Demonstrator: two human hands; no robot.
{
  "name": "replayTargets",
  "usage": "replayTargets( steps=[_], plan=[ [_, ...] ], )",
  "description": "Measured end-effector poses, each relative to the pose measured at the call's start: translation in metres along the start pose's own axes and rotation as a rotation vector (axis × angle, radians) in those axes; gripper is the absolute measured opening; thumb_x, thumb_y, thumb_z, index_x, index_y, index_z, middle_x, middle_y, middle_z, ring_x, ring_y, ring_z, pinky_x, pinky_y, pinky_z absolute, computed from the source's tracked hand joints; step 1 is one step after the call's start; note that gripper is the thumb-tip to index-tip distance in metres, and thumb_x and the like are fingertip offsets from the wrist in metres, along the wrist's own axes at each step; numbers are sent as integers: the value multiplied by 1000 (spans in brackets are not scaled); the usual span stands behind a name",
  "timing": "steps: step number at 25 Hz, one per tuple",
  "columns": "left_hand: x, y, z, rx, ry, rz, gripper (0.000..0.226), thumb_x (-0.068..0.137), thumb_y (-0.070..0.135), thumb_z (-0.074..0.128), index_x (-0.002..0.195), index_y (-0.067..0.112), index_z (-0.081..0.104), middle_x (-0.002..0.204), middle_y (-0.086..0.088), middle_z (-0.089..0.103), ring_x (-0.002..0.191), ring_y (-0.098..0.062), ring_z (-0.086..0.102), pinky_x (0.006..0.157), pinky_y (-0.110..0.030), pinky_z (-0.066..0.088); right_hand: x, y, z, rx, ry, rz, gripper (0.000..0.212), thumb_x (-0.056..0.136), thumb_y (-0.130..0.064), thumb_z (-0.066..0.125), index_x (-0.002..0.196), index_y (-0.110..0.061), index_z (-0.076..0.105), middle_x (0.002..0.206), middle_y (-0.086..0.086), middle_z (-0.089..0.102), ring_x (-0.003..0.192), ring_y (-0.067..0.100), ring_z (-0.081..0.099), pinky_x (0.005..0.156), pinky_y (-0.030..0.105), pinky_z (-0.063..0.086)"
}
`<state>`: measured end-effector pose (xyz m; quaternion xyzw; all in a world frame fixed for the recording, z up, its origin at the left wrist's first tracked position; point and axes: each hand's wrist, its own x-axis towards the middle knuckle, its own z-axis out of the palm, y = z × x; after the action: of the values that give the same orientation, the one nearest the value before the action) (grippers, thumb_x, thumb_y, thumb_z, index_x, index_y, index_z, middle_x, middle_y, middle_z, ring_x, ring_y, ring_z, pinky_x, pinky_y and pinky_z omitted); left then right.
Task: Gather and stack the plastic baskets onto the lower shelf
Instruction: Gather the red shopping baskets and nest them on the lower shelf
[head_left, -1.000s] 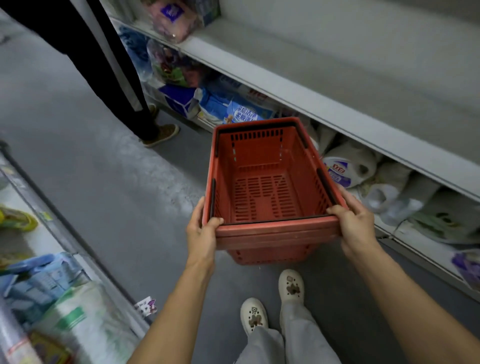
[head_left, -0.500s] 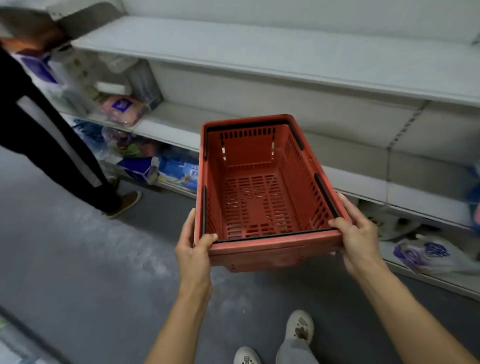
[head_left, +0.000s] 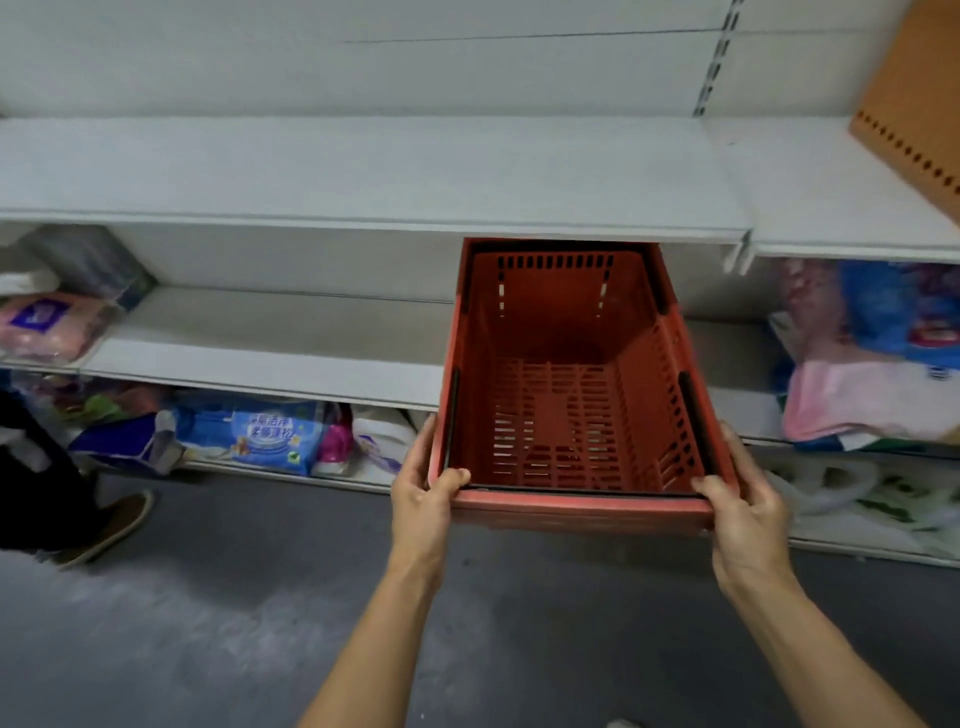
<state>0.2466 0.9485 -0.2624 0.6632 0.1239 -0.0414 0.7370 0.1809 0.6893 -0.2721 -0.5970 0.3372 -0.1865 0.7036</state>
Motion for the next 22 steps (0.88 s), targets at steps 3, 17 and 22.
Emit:
replayTargets(
  steps=[3,17,22],
  plan=[
    [16,-5,53,52,-73,-1,66,84,-16,51,133,28,53,121,22,65,107,11,62,89,-10,49,47,-1,-23,9,105,-27,65,80,11,57,106,-48,68,112,-20,70,122,17,60,107,40,44],
    [35,-14,185,113,-176,24,73,84,-14,49,143,29,47,133,13,60,115,2,60,97,-19,50,138,-24,-94,-62,110,-113,65,82,8,46,135,-27,56,131,-1,63,119,13,59,93,23,51],
    [27,-13,197,121,-164,7,73,84,-14,48,139,33,49,128,21,60,107,10,61,86,-11,50,143,-28,-105,-54,140,-111,63,82,9,46,135,-24,58,130,-1,64,119,13,60,103,34,48]
  ],
)
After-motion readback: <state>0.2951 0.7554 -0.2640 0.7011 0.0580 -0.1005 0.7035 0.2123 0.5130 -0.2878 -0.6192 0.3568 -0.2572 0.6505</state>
